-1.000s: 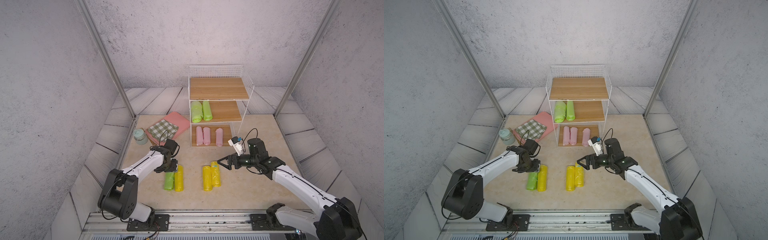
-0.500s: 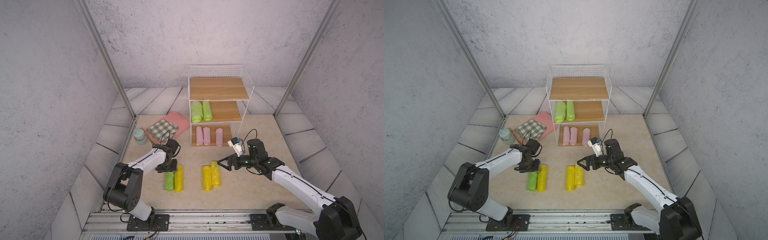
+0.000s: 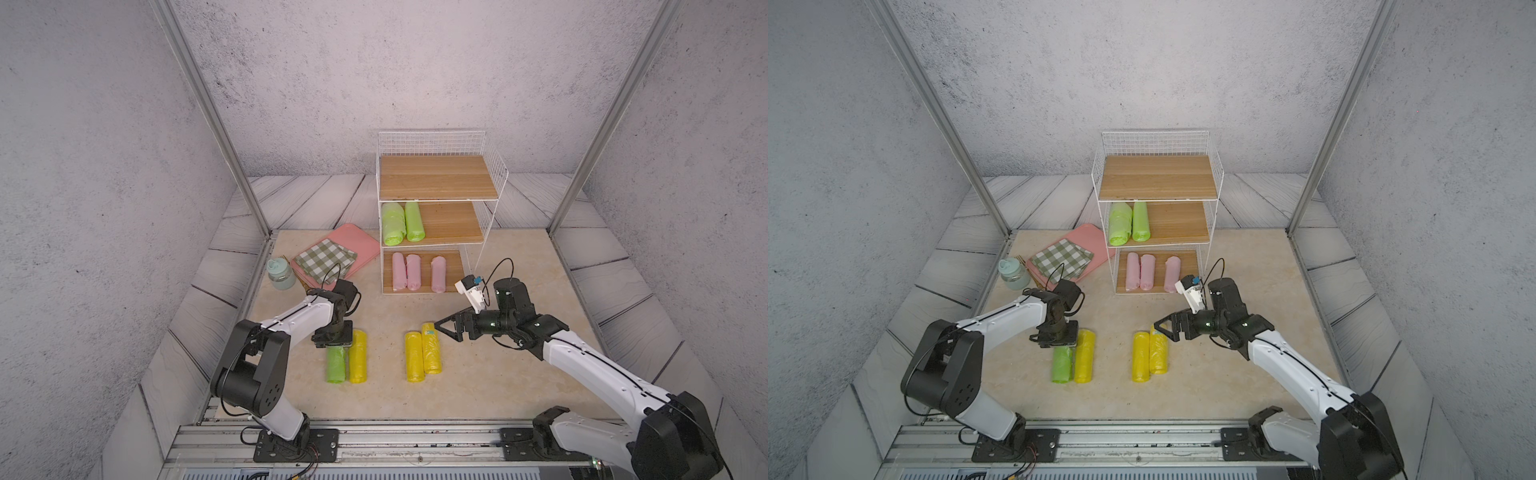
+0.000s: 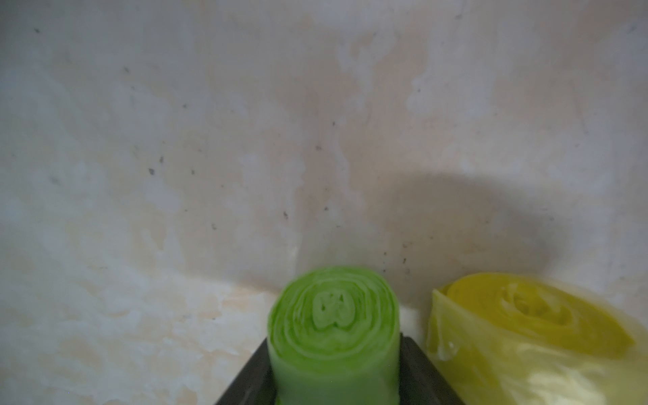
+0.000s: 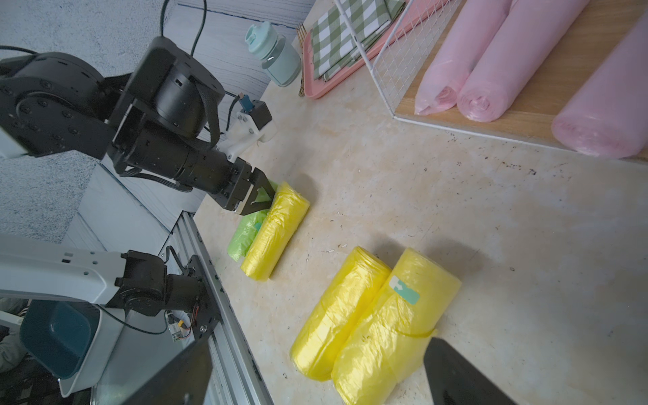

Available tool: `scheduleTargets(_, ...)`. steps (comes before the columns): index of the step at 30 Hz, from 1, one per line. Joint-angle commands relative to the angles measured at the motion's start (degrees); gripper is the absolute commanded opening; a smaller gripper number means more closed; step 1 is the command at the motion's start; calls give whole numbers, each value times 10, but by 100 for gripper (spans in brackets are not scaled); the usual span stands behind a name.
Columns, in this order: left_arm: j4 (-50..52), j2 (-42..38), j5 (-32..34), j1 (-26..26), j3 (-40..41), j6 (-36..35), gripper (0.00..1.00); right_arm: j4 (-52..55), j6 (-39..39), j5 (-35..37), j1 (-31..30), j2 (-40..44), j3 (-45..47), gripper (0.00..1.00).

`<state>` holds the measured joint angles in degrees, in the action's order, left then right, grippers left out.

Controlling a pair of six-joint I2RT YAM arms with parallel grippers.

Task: Sort the rolls of trash bags by color and place them on the shelf
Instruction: Pick up the roll of trash bags from the center of the board.

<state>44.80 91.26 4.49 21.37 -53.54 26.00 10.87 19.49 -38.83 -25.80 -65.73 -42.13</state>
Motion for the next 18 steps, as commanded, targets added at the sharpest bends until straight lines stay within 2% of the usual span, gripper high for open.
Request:
scheduleTargets(1,23,4,19,-11,-10,7,49,2,-1,6,1,-2,3,99)
scheduleTargets(3,20,-1,18,-15,-10,8,47,1,0,8,1,-2,4,99)
scheduleTargets(8,17,-7,16,-20,-18,9,30,-4,4,12,1,-4,5,99)
scheduleTargets(14,14,-25,5,-25,-38,8,1,0,3,10,1,-12,-7,99)
scheduleTargets(18,19,-43,-2,-31,-60,-3,0,-8,7,9,1,-16,-8,99)
